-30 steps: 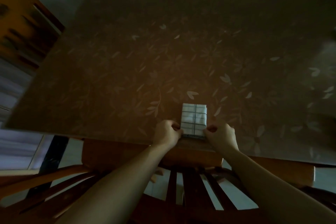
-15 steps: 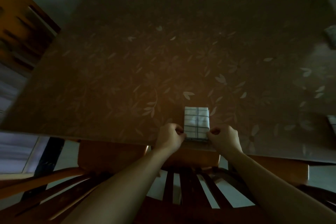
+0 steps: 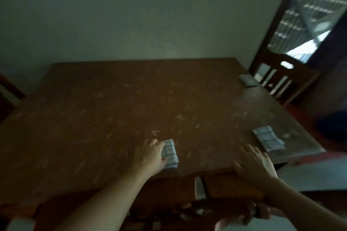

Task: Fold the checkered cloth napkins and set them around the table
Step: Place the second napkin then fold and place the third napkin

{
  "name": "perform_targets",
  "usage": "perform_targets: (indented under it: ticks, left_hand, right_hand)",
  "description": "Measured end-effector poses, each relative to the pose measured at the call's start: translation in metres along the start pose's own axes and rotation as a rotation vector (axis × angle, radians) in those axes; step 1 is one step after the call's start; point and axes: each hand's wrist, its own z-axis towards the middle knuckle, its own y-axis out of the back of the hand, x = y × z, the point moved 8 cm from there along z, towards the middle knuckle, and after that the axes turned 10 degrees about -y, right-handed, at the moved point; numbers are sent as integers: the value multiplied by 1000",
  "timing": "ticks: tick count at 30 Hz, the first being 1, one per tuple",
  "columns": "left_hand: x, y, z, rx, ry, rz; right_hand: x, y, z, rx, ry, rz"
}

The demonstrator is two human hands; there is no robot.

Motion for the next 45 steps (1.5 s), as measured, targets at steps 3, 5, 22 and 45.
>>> perform_targets:
  ticks: [3,5,22,45]
  left_hand:
    - [-56,-2,2,-9,-79,-5]
    - [-93,-1,4,-7,-116,-7]
    - [-315,-47,92,35,-52,46]
    - [-332,-171,249,-29,543,-661]
  right_hand:
    - [-57,11,-21,-18,-88,20]
    - [-91,16,-28,-27,-131,39]
    - [-308,-21,60,56,-63,177]
    - [-267,-130,230,401,-162,647]
